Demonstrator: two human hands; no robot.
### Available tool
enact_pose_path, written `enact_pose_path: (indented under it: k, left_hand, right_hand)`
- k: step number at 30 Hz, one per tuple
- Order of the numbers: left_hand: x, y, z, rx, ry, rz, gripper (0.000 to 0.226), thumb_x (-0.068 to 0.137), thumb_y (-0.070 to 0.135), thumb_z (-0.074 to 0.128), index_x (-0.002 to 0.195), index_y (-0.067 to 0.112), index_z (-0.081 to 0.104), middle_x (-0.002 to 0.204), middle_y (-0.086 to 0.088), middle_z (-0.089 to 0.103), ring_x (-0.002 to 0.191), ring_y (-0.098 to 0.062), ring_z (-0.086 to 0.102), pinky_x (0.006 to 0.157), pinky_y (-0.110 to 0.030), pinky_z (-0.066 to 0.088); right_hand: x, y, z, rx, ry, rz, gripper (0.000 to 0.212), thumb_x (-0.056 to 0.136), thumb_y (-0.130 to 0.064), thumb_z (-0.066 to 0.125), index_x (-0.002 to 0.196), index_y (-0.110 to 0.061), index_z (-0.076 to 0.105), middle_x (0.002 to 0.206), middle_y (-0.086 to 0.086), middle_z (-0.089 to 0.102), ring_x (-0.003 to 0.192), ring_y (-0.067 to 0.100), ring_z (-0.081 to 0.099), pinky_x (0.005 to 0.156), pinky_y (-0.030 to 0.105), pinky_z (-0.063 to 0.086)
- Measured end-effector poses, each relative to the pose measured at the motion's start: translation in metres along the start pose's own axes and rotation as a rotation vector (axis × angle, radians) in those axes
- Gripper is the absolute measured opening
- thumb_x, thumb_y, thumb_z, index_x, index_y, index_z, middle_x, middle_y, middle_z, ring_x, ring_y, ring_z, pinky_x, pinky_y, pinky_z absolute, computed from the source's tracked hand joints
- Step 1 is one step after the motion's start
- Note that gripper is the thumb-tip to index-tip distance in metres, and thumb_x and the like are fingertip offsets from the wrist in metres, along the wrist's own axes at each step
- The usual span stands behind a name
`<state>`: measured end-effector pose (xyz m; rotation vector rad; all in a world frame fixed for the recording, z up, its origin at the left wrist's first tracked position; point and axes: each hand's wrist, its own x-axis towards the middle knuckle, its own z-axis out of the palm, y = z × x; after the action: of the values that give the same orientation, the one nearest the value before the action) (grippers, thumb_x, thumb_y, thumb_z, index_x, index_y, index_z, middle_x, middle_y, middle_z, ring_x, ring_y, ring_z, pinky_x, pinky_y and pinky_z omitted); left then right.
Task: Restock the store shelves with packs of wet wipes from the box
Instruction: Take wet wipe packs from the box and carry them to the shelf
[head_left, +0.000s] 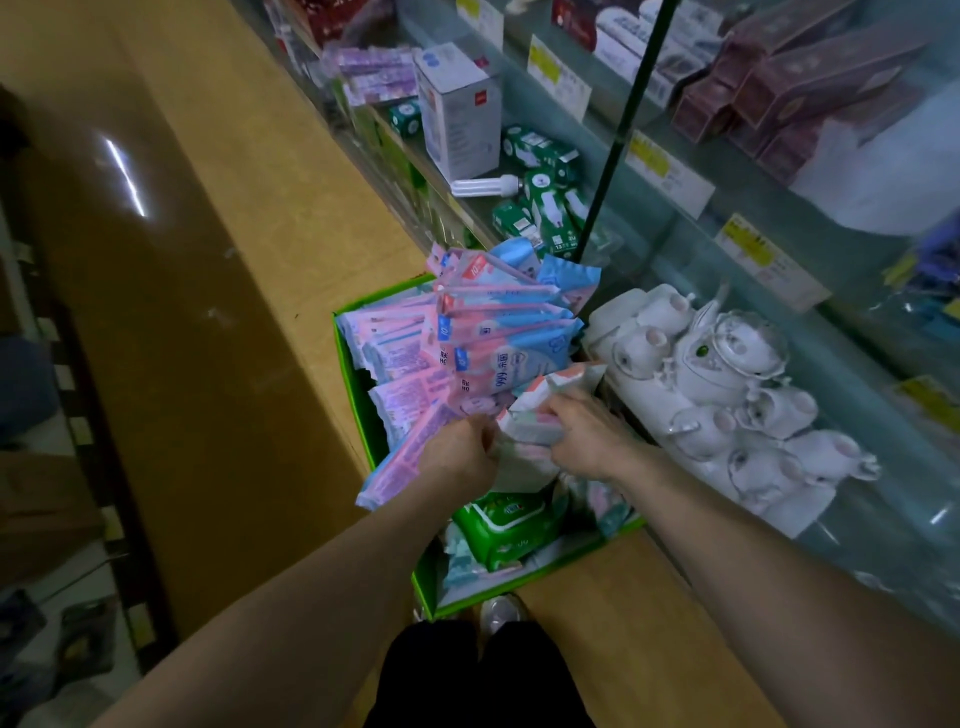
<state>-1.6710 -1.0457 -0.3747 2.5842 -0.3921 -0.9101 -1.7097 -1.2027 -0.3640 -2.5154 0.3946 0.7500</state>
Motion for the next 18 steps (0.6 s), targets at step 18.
enact_pose_path:
  k: [18]
  left_hand:
    - [0.003,-0.008,-0.038,-0.889,-0.418,-0.657,0.043,0.091,0.049,0.054,0.099,0.007,0.053,0.095,-0.015,0.059,0.077,-0.027,0.059,0.078,-0.042,0.049]
  right_hand:
    - [-0.024,0.01,0.013,0.166,0.283,-0.335,0.027,0.076,-0.017,0.072,0.102,-0.015,0.068,0.099,0.0,0.063,0.105,0.021,0.054,0.082,0.039,0.05]
